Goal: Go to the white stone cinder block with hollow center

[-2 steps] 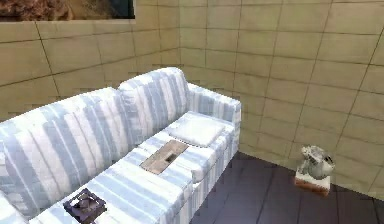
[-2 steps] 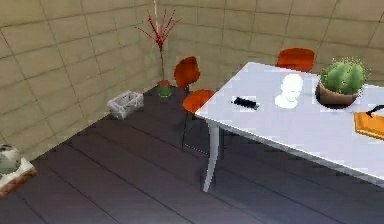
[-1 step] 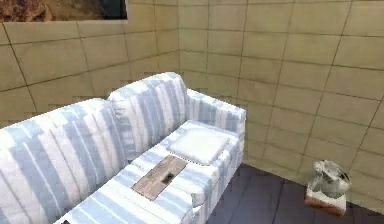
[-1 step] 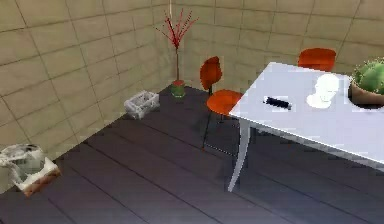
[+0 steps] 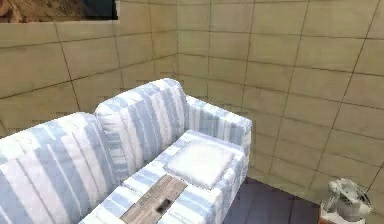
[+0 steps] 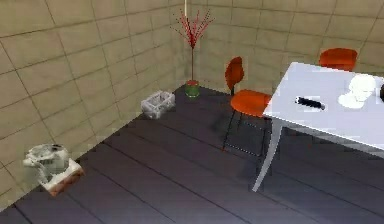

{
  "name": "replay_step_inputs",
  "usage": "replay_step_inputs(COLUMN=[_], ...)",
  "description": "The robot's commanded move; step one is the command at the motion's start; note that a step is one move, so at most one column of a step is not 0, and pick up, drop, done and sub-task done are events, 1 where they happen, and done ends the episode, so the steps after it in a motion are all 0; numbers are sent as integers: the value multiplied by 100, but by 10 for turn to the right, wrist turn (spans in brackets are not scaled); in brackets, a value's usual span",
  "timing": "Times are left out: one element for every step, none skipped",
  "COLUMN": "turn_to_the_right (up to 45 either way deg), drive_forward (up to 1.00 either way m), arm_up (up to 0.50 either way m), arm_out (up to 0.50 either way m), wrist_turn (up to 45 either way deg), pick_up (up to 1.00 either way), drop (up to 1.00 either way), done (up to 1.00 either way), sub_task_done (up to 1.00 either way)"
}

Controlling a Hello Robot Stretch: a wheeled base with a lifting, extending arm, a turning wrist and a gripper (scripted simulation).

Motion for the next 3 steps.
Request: replay_step_inputs(turn_to_the_right=[450, 450, 270], drive_forward=[0, 0, 0], arm_up=[0, 0, 0], arm_out=[0, 0, 0], wrist_turn=[0, 0, 0], pick_up=[0, 0, 0], drop=[0, 0, 0], done=[0, 0, 0], sub_task_done=[0, 0, 0])
